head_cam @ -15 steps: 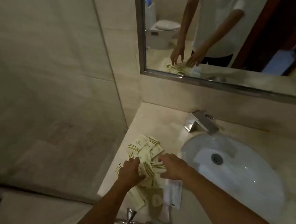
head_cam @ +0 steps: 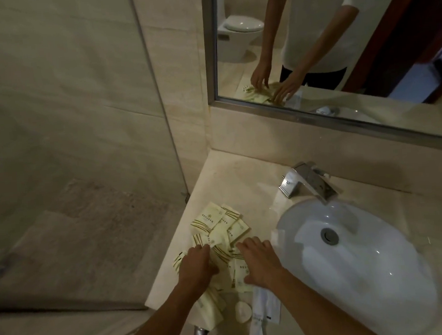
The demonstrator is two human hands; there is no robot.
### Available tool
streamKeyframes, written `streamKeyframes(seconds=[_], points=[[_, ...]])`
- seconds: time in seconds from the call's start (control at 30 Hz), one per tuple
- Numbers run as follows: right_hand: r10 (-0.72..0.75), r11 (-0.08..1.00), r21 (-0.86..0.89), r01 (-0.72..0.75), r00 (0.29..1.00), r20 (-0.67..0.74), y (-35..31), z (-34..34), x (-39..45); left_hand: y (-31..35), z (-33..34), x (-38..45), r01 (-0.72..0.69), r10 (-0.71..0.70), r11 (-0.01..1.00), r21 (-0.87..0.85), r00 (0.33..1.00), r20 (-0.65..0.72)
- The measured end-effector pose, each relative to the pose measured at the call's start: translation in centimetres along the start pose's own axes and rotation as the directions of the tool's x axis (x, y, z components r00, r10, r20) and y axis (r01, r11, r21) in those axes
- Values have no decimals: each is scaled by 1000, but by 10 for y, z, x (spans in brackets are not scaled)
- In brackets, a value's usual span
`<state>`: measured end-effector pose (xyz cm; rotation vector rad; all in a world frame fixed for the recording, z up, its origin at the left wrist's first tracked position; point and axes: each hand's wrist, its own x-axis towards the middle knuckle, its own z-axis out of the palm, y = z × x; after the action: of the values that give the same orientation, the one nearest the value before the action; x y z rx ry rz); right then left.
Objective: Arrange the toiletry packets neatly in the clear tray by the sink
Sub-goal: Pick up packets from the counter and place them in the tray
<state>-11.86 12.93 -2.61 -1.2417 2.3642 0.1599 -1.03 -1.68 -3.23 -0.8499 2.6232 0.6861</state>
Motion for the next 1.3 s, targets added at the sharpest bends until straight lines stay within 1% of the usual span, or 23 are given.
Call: streamKeyframes(seconds=[0.07, 0.13, 0.27, 0.3, 0.33, 0.4, 0.43, 0.5, 0.6, 0.73, 0.8, 0.83, 0.93, 1.1, 1.23, 1.3], points=[[10, 1000, -7, -10, 1000, -16, -1, 0, 1, 0, -5, 3, 63, -73, 981, -185, 996, -49], [11, 1000, 5, -10, 999, -46, -2, 0, 1, 0, -11, 6, 88, -118, 936, -342, 991, -68], [15, 999, 54, -8, 990, -138, 0, -8, 5, 0, -22, 11, 57, -107, 900, -432, 990, -91], [19, 997, 79, -8, 991, -134, 1, -13, 6, 1, -25, 12, 54, -107, 879, -473, 991, -85], [15, 992, 125, -1, 993, -114, 2, -18, 6, 2, -29, 13, 60, -107, 840, -538, 993, -56], [11, 950, 313, 5, 999, -49, 6, -27, 5, 3, -35, 14, 70, -77, 734, -675, 997, 20], [24, 905, 424, -19, 1000, -5, 9, -33, 2, 4, -38, 15, 62, -53, 698, -714, 998, 35], [34, 800, 598, -52, 999, 42, 17, -45, -2, 6, -43, 18, 58, -45, 667, -742, 998, 38], [96, 685, 724, -81, 995, 20, 34, -64, -13, 19, -54, 23, 56, -32, 665, -745, 998, 46], [207, 596, 795, -115, 978, -14, 68, -78, -41, 52, -62, 26, -10, 77, 697, -717, 995, 61], [253, 543, 828, -135, 967, -8, 90, -80, -61, 75, -60, 27, -36, 142, 699, -714, 986, 90], [273, 520, 842, -143, 962, -5, 102, -80, -73, 89, -58, 27, -47, 173, 698, -715, 979, 104], [353, 453, 876, -163, 936, -9, 141, -80, -112, 139, -50, 24, -86, 235, 741, -667, 962, 136], [482, 392, 903, -175, 875, -40, 212, -68, -179, 232, -30, 14, -154, 326, 802, -577, 922, 207], [567, 277, 950, -144, 823, -41, 271, -49, -230, 298, -7, 2, -289, 422, 830, -476, 884, 199], [616, 228, 964, -135, 787, -35, 303, -37, -254, 331, 5, -7, -285, 419, 844, -454, 879, 227]])
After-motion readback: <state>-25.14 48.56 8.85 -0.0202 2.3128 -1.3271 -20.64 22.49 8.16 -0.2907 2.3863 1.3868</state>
